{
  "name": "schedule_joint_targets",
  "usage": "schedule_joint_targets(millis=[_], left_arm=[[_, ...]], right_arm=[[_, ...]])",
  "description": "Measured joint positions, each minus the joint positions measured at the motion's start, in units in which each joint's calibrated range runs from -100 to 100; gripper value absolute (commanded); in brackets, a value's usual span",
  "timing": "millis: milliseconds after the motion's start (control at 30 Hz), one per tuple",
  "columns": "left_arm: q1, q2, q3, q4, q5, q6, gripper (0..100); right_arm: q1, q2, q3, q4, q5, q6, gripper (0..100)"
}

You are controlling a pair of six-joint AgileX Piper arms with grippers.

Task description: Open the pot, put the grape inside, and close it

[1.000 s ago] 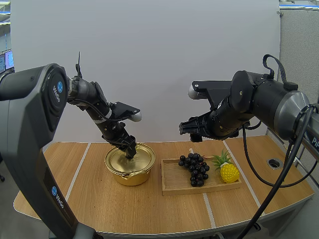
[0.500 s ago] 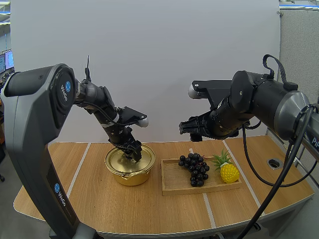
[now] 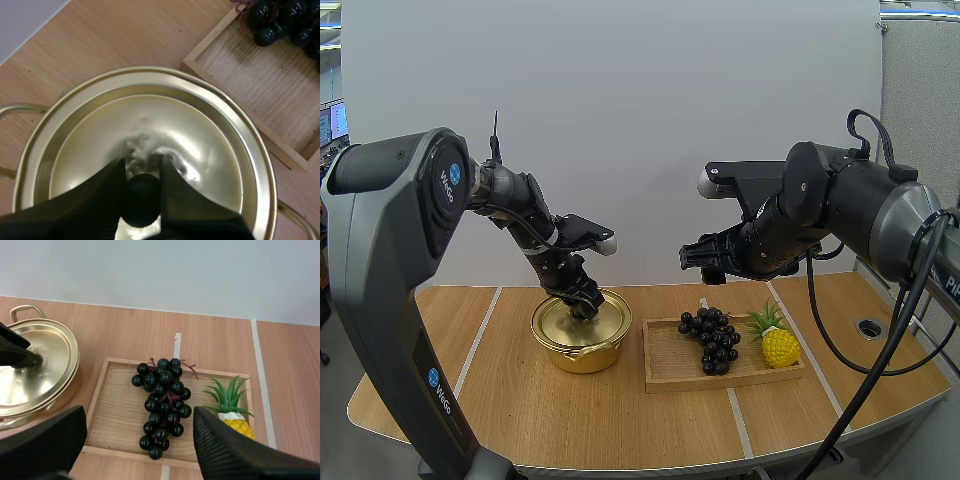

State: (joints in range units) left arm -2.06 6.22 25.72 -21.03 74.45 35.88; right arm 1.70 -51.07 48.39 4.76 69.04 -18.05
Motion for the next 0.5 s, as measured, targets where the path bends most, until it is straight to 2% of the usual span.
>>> schedule_joint_targets(millis=[267, 400, 500], left_arm=[[0.0, -0.76, 0.0, 0.23, 1.84, -0.35, 0], [0.0, -5.16, -0.58, 1.91, 5.01, -2.02, 0], [0.0, -11.14, -4.85, 4.79, 7.67, -4.1, 0]], right_arm=[[0.0, 0.0, 0.0, 0.0, 0.0, 0.0, 100], [0.0, 0.0, 0.0, 0.0, 0.0, 0.0, 100], [0.0, 0.0, 0.0, 0.0, -0.22, 0.0, 100]])
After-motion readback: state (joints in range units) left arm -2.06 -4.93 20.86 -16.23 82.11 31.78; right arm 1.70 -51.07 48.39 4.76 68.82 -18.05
